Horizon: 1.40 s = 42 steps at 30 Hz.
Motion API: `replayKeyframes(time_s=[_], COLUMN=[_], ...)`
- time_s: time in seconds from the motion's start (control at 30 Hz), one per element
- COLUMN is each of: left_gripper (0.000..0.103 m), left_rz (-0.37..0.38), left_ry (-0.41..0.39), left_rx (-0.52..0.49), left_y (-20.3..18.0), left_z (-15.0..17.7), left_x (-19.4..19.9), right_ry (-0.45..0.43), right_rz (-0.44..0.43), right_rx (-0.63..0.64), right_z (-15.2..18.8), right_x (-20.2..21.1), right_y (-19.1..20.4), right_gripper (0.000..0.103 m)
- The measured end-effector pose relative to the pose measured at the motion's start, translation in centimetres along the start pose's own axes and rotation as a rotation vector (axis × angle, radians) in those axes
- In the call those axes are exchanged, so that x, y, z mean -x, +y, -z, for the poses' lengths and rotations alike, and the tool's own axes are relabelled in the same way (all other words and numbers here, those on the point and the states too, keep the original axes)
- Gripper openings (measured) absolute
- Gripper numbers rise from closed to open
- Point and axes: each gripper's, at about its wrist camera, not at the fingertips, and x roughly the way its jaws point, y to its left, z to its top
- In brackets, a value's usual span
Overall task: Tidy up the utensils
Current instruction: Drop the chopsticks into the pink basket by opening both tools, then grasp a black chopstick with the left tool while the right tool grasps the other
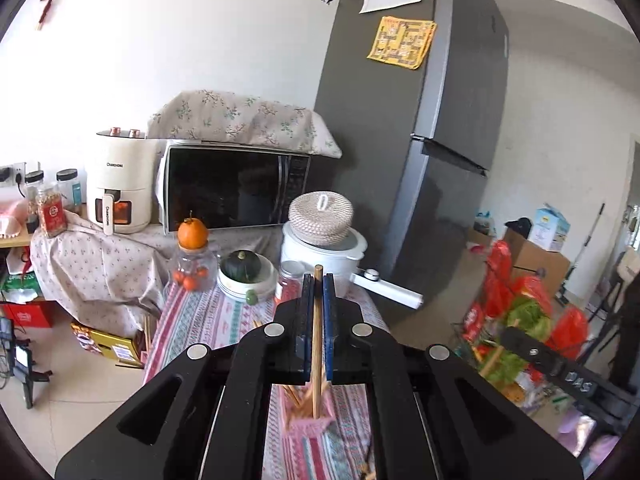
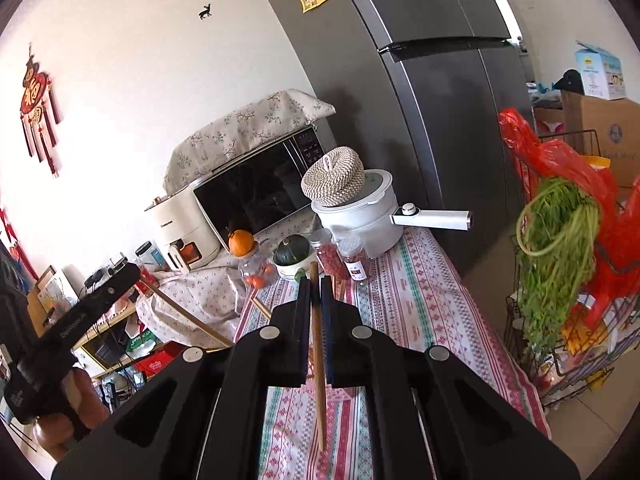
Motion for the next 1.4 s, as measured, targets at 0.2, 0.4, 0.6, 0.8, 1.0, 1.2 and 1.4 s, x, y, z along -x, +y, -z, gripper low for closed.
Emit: replayKeyframes(time_s=[0.2,0.4,0.6,0.8,1.0,1.2,1.4], left_gripper=[0.005,0.008,0.014,0.016,0.036,0.075,0.088], left_rz=[-0.019,-0.047,-0.013,-0.005,-0.007,-0.066,-0.116], left_ry=[0.123,0.092,0.075,0.135,0.126,0.162,0.269], left_rx=[0.066,0.182,0.232,0.199,0.134,0.071,0.050], left_y=[2.0,6.0,7.5,6.6,4.4,1.9,1.0], left_z=[1.6,2.6,2.6,4.7,6.7,11.2,15.4], left_x=[-6.3,-5.2,-3.8,-4.1,-2.1,-1.3,-2.2], right_ry=[0.004,0.007,0.035,0.156,0.126,0.138,0.219], right_rz=[0.005,0.024,0.042,0.092,0.179,0.290,0.398], right_rx=[-0.034,-0.040,-0.065,-0.083,0.047,0.151,0.200], right_z=[-1.1,-2.4,-1.7,2.3,4.6,8.7,13.4], right_x=[-3.3,-6.8,-10.2,-13.5,-10.7,-8.6,-8.0], right_y=[0.0,0.8,0.9,-0.6,-0.2,-1.1,-4.0], right_gripper=[0.005,0.005,0.007,0.012,0.036,0.064,0.075])
